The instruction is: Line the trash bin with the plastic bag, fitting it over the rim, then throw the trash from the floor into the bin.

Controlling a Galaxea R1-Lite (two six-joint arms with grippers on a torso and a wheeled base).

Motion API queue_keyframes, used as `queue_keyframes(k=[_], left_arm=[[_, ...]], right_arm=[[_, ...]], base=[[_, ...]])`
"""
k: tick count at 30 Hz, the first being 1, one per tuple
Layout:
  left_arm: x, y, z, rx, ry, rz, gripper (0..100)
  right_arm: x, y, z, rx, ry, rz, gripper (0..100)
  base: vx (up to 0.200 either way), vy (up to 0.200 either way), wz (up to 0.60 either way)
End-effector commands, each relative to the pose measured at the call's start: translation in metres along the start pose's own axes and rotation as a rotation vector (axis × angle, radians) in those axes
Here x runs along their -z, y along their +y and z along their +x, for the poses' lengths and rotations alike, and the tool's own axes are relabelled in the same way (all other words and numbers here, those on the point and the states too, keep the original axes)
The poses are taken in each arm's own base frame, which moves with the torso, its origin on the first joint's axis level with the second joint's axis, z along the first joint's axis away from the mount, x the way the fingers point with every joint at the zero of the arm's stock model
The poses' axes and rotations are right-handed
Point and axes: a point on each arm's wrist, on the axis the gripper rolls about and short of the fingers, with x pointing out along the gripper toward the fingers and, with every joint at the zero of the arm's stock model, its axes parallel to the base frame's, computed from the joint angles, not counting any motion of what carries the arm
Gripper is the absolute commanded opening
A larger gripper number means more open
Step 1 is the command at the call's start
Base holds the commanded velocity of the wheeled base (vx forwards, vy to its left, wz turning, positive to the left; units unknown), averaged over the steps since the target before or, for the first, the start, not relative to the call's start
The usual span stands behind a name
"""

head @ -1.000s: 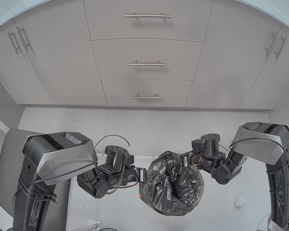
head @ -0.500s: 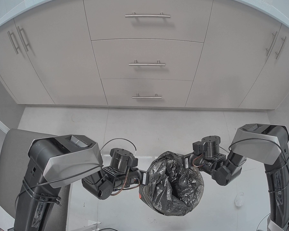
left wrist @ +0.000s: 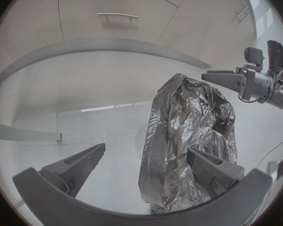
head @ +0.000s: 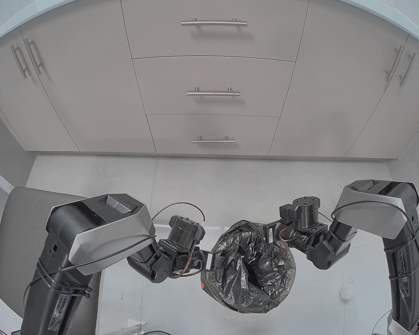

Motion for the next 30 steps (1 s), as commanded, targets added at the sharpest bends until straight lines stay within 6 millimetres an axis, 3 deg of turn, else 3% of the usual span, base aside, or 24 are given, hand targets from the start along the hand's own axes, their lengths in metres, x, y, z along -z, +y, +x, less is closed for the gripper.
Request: queue_keyframes(k=[1, 11, 16, 30], left_arm=[[-0.007, -0.006, 0.002, -0.009, 0.031, 0.01, 100], [-0.006, -0.006, 0.002, -0.037, 0.042, 0.011, 100], [-0.007, -0.008, -0.01, 0.045, -0.092, -0.032, 100], [-0.005, -0.006, -0.009, 0.07, -0.106, -0.028, 100]], right_arm=[[0.001, 0.0, 0.001, -0.001, 0.0, 0.0, 100], [0.004, 0.0, 0.003, -0.001, 0.005, -0.001, 100], [0.004, 0.0, 0.0, -0.005, 0.011, -0.002, 100], [0.022, -0.01, -0.01, -0.042, 0.149, -0.133, 100]], base=[[0.0, 0.0, 0.0], [0.0, 0.0, 0.0], [0.0, 0.0, 0.0], [0.0, 0.0, 0.0]])
